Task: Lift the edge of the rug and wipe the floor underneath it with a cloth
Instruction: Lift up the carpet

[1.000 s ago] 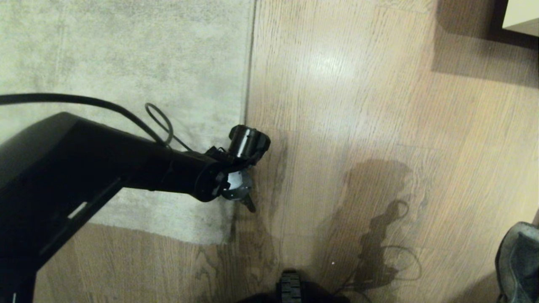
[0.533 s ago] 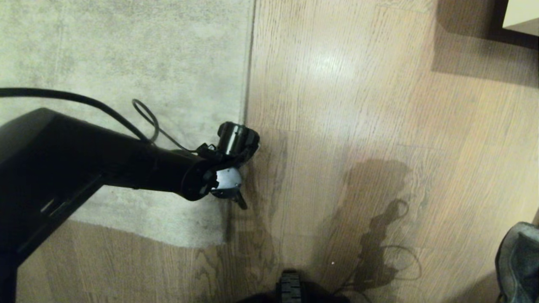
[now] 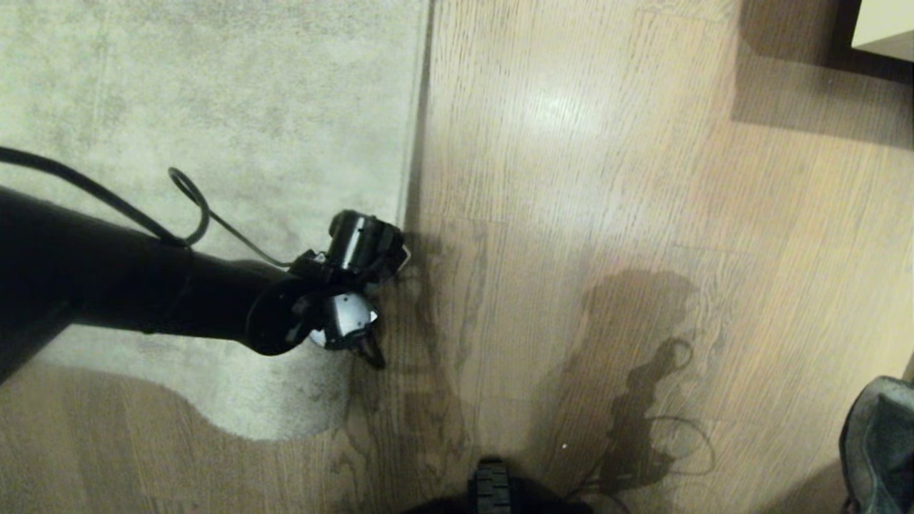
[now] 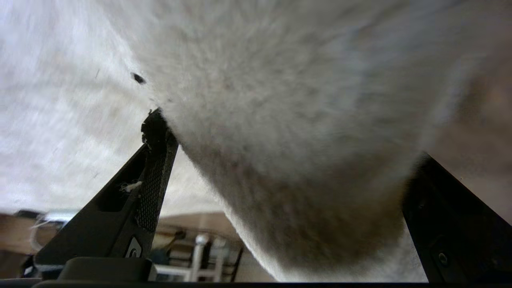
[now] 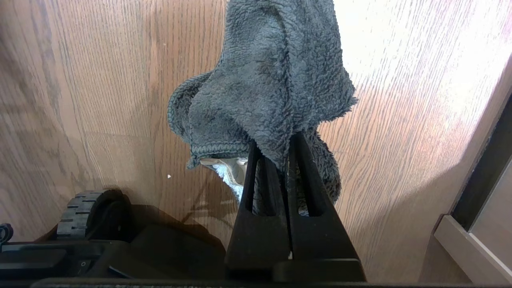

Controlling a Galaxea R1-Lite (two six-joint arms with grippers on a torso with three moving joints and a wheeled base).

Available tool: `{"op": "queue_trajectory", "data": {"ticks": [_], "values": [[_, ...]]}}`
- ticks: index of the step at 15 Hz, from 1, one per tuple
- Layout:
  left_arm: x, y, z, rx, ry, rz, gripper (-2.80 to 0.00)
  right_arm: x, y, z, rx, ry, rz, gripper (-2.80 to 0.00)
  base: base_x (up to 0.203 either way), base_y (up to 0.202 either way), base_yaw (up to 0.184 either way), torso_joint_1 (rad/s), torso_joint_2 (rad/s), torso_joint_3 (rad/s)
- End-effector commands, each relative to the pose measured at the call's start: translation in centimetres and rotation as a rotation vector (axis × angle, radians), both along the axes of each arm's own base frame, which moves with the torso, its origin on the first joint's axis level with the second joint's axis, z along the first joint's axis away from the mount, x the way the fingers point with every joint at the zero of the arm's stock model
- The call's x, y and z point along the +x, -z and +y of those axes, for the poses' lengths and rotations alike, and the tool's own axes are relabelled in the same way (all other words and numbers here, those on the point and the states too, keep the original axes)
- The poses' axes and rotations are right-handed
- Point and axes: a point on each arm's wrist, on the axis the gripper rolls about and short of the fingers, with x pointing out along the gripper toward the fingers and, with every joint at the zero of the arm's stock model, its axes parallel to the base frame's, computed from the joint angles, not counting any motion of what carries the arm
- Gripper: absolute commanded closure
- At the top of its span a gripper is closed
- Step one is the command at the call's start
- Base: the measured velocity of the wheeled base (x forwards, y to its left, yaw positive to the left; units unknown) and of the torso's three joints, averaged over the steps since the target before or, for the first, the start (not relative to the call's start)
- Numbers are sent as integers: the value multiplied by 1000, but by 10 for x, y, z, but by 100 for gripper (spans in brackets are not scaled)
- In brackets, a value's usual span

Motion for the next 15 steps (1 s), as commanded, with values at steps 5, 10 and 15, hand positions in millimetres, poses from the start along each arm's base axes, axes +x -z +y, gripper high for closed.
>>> {"op": "queue_trajectory", "data": {"ticks": [5,10,15], "values": [[-33,-21,37,31,-36,-2,-280,0,0,0,0,0,1,0,0,0,0,0,0,0],[-43,-29,38,29,-22,-17,-280,0,0,0,0,0,1,0,0,0,0,0,0,0],[-48,-41,36,77,27,-21,-280,0,0,0,0,0,1,0,0,0,0,0,0,0]]}}
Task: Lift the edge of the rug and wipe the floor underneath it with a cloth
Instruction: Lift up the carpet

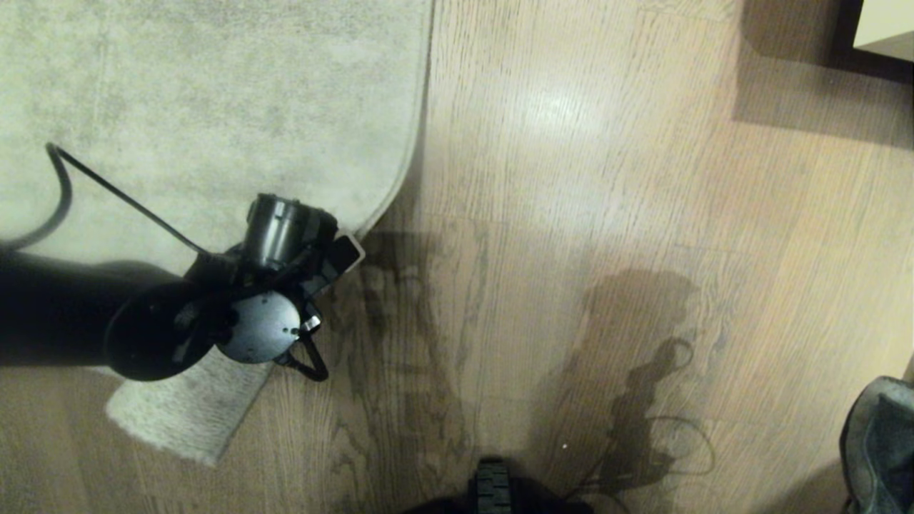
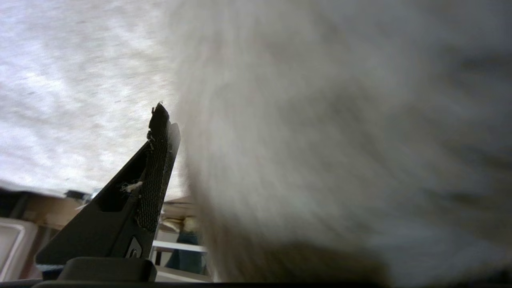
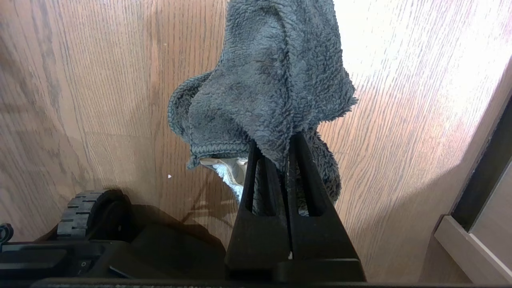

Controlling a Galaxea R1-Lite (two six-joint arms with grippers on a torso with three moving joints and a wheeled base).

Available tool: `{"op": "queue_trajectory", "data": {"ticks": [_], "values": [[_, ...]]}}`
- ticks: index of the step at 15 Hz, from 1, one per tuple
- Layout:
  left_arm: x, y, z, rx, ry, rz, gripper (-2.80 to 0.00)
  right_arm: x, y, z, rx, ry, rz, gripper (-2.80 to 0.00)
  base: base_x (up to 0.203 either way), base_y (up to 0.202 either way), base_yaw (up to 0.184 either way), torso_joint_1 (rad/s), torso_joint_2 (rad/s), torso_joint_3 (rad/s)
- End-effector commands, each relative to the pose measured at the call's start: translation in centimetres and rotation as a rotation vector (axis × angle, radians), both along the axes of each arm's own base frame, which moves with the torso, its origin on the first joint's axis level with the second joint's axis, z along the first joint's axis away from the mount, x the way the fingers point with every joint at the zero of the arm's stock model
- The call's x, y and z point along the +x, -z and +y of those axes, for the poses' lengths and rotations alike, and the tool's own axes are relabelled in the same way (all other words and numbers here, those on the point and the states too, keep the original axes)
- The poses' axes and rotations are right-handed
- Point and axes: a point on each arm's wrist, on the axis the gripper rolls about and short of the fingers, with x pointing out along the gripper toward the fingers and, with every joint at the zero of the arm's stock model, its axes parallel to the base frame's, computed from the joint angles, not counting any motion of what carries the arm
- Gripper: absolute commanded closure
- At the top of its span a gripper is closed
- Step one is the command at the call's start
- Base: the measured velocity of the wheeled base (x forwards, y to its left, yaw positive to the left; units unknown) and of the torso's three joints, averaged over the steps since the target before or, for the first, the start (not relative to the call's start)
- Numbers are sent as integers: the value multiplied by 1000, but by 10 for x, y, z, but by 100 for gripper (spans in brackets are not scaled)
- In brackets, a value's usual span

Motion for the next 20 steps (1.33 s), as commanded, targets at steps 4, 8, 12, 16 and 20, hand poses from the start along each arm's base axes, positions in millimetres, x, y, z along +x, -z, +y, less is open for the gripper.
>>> {"op": "queue_trajectory", "data": {"ticks": [4,8,12,16,20], "values": [[-6,-14,-1,18,30,-26,-280,0,0,0,0,0,1,0,0,0,0,0,0,0],[-10,-16,-4,15,47,-31,-280,0,0,0,0,0,1,0,0,0,0,0,0,0],[-18,-5,-11,-6,52,-18,-280,0,0,0,0,0,1,0,0,0,0,0,0,0],[-38,14,-10,-21,34,9,-280,0,0,0,0,0,1,0,0,0,0,0,0,0],[-56,33,1,-33,-2,50,-280,0,0,0,1,0,1,0,0,0,0,0,0,0]]}}
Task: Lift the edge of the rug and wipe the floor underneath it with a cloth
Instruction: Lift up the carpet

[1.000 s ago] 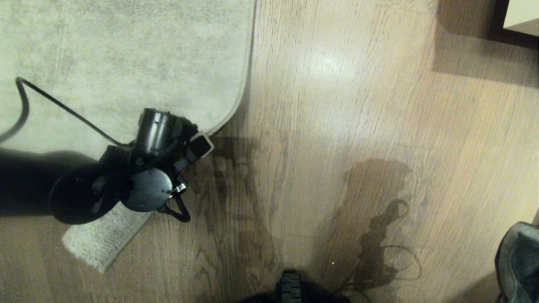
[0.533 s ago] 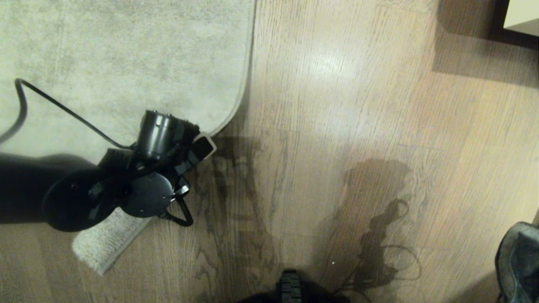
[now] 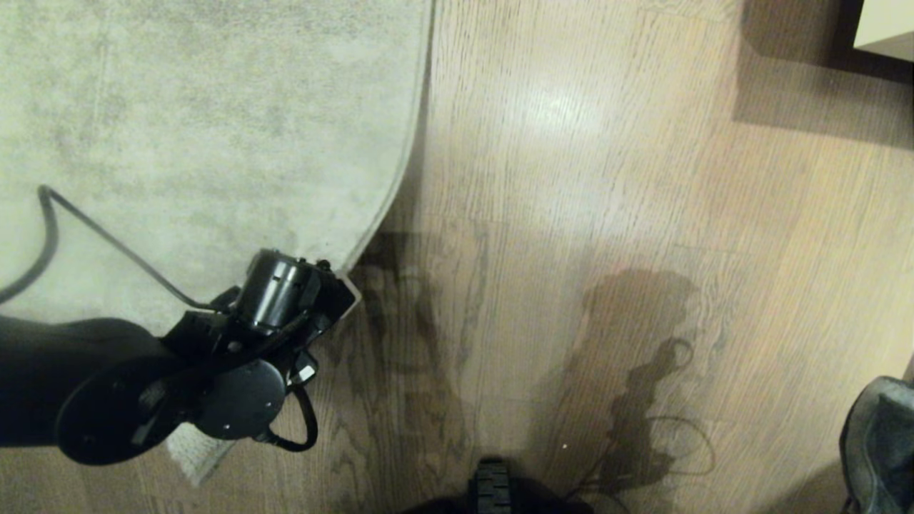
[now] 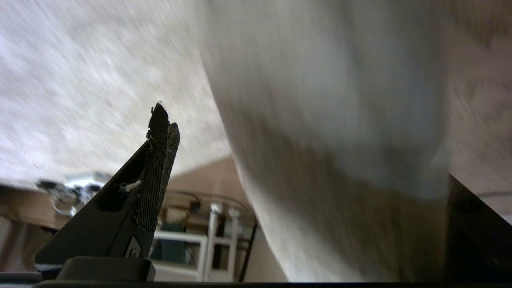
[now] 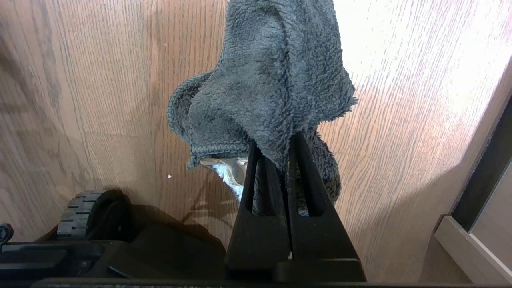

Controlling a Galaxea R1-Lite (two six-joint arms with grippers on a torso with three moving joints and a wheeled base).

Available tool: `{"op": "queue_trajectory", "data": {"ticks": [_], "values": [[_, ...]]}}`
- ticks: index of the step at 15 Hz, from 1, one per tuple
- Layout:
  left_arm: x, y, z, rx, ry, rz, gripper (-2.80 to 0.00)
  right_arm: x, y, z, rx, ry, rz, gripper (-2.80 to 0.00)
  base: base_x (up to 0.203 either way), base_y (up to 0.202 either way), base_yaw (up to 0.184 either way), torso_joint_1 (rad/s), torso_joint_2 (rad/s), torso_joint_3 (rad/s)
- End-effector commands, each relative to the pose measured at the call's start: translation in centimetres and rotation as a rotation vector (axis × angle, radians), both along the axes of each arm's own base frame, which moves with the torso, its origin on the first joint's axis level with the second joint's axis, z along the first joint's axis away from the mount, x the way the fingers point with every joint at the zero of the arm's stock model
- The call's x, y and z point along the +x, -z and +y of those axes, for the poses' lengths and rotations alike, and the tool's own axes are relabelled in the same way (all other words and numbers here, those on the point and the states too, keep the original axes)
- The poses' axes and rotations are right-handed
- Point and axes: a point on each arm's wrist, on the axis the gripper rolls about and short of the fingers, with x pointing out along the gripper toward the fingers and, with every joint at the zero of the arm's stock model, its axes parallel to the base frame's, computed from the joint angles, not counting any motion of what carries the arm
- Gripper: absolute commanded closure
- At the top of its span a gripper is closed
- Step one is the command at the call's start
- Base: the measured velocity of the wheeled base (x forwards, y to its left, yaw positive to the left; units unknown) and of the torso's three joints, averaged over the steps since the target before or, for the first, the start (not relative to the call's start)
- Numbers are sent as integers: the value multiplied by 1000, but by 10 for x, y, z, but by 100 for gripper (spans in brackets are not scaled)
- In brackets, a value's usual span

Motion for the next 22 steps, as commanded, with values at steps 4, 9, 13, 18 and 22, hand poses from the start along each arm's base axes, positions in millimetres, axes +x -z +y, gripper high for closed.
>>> {"op": "queue_trajectory", "data": {"ticks": [4,9,13,18,22], "values": [[-25,19,17,-5,-41,41,-280,0,0,0,0,0,1,0,0,0,0,0,0,0],[-37,33,25,-49,-98,49,-280,0,0,0,0,0,1,0,0,0,0,0,0,0],[-39,42,27,-85,-140,51,-280,0,0,0,0,0,1,0,0,0,0,0,0,0],[-34,48,25,-78,-146,69,-280,0,0,0,0,0,1,0,0,0,0,0,0,0],[-25,49,21,-110,-142,18,-280,0,0,0,0,0,1,0,0,0,0,0,0,0]]}}
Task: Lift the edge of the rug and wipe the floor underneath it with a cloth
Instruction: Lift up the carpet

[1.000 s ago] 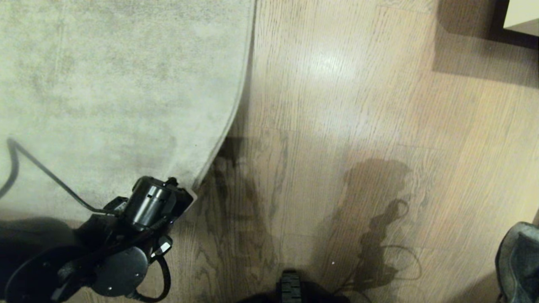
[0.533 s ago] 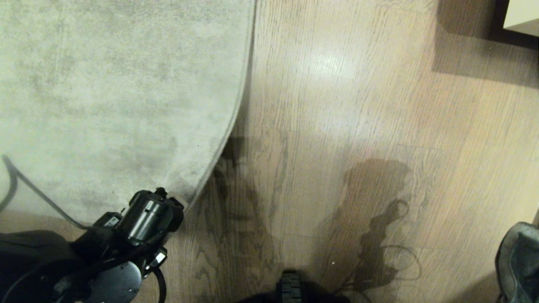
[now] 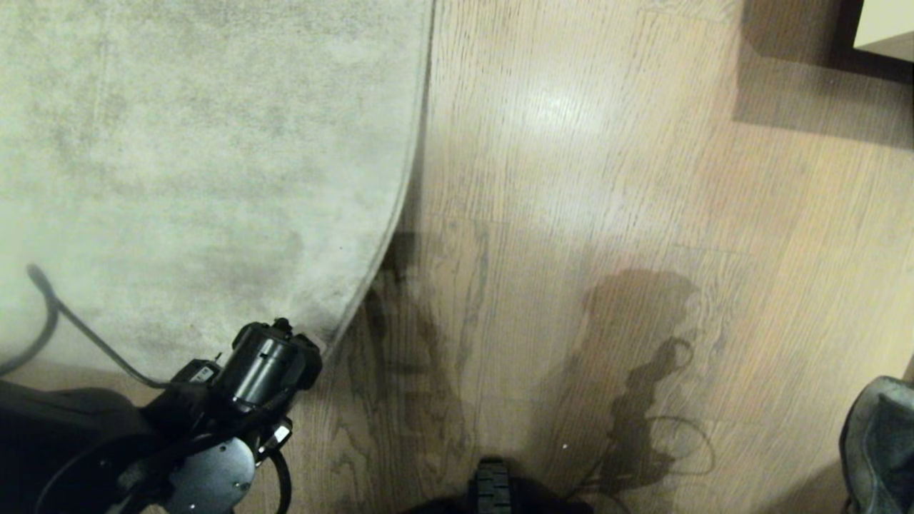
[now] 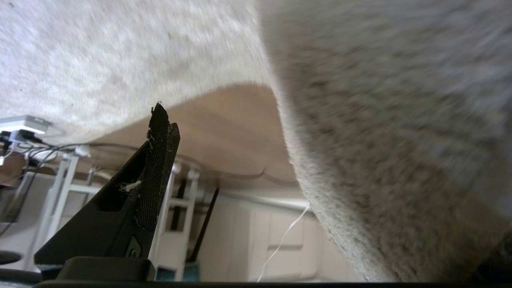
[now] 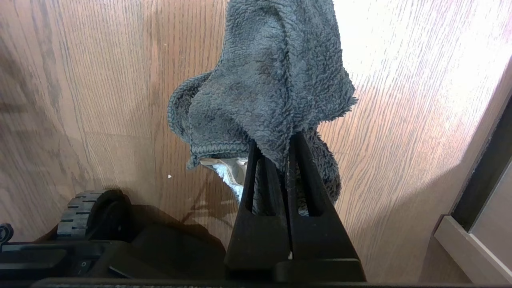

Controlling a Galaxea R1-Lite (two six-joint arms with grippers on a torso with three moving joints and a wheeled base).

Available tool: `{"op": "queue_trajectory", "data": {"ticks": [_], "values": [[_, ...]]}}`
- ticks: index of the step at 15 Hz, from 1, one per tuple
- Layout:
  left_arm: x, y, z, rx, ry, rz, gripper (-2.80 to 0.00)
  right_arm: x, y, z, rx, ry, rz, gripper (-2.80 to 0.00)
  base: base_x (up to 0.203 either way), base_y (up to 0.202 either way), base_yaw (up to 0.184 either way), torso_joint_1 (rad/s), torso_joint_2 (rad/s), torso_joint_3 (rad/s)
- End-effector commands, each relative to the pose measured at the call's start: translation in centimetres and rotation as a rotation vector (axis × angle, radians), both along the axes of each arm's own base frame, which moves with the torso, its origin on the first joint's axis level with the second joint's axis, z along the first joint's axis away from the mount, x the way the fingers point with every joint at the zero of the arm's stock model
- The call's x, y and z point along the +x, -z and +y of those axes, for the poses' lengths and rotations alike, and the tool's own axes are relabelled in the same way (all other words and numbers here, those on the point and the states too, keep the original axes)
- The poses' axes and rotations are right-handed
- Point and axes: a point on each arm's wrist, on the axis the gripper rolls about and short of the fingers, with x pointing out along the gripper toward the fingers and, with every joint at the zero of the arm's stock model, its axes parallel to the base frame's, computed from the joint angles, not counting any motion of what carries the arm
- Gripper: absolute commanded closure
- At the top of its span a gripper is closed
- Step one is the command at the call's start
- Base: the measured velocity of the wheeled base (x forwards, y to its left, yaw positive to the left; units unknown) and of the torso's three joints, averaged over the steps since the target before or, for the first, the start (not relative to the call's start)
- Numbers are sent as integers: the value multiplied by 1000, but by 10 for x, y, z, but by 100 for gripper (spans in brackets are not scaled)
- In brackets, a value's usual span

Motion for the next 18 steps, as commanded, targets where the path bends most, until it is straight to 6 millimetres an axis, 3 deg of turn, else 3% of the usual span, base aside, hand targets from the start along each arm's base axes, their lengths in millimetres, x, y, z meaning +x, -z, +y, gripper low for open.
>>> {"op": "queue_trajectory", "data": {"ticks": [1,2,18], "values": [[7,4,-4,-6,2,-30,-280,0,0,0,1,-1,1,0,0,0,0,0,0,0],[7,4,-4,-5,4,-31,0,0,0,0,2,-1,1,0,0,0,0,0,0,0],[8,-4,2,-32,-11,-55,0,0,0,0,0,-1,1,0,0,0,0,0,0,0]]}}
